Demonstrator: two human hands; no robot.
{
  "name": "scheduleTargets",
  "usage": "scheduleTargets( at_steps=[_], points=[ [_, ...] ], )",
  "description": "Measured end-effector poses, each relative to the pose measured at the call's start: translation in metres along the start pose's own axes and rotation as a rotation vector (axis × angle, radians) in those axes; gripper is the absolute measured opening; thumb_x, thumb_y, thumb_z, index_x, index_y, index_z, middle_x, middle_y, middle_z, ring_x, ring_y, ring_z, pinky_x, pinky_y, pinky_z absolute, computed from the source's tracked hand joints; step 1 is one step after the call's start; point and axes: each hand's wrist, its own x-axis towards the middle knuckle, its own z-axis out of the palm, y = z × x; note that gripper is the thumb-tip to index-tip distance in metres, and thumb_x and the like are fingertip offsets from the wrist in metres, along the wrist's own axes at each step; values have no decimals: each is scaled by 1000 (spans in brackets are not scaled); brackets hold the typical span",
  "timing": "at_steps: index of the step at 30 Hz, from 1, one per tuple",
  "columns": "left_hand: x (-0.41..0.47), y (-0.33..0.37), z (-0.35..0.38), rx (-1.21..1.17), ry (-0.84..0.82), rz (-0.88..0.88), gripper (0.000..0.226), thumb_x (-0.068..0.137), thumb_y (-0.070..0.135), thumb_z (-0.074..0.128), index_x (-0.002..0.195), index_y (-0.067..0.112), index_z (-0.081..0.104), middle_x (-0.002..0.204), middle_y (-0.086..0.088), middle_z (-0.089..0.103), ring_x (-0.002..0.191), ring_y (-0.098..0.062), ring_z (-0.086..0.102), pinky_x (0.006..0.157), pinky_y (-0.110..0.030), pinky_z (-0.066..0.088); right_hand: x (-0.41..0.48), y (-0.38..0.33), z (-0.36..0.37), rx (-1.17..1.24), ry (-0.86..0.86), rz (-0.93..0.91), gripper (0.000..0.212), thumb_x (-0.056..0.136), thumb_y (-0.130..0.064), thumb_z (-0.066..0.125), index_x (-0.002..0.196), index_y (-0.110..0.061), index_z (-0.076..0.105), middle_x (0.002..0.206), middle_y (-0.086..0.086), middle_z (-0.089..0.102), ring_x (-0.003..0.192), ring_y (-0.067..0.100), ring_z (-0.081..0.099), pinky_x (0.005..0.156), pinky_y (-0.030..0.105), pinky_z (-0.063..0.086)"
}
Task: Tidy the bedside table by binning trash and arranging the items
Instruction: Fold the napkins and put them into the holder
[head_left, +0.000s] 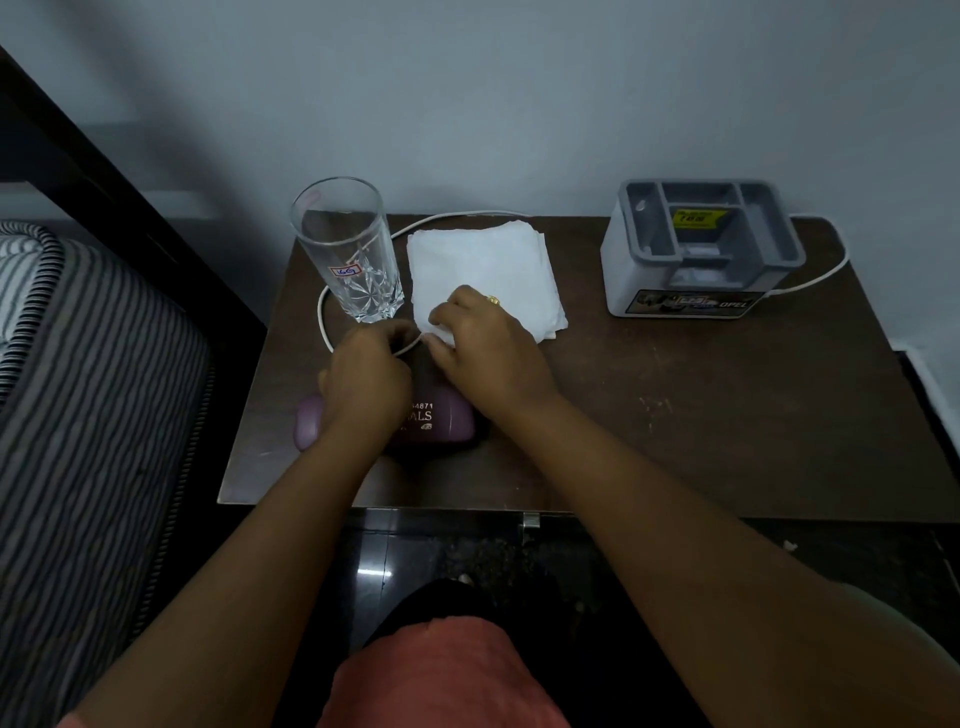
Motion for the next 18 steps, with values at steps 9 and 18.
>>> scheduleTargets(
  at_steps=[9, 18],
  points=[
    [3, 2, -1, -43, -28, 3, 61, 76, -11, 36, 118, 22, 65, 120, -9, 66, 116, -29, 57, 99, -45, 44, 6, 1, -3, 43, 19, 95, 21, 92, -25, 53, 91, -12, 69, 95, 6, 61, 86, 25, 57, 65, 30, 40],
    [-2, 2, -5, -62, -5, -12, 61, 74, -13, 36, 116, 18, 66, 123, -10, 64, 119, -26, 56, 96, -32, 43, 13, 6, -7, 360, 61, 329, 14, 86, -17, 63, 86, -8, 74, 89, 6, 73, 78, 15, 62, 71, 25, 46]
  ],
)
